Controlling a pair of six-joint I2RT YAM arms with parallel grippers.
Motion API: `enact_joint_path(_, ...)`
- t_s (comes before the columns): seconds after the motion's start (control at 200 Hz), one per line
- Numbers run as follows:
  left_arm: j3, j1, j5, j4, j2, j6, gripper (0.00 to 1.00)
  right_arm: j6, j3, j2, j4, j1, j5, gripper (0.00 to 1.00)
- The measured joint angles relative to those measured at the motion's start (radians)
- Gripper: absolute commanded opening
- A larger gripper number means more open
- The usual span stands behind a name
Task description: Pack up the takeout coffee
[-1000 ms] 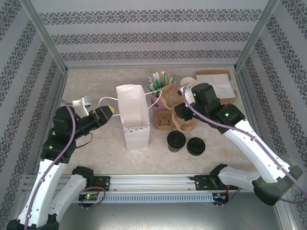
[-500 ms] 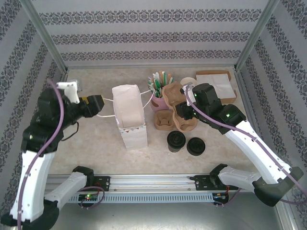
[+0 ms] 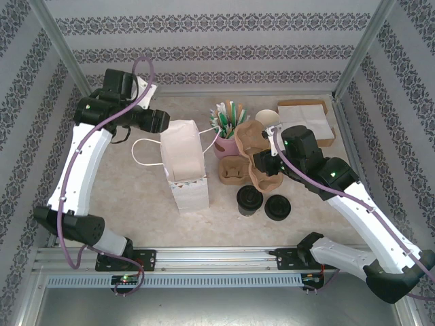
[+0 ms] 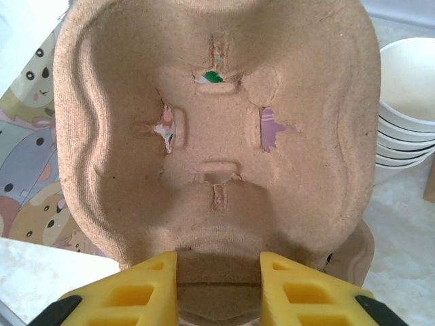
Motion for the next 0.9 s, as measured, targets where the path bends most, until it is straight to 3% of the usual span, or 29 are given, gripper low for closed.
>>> enact_joint_path(0.615, 0.184, -0.034, -0.01, -0.085, 0.285, 0.263, 0.75, -0.104, 0.043, -0.025, -0.057, 0.0, -0.022, 0.32)
enact_joint_path(0.899, 0.194, -0.042, 0.036, -0.11, 0.319, 0.288, 0.64, -0.126, 0.079, -0.029, -0.076, 0.0, -0.019, 0.32)
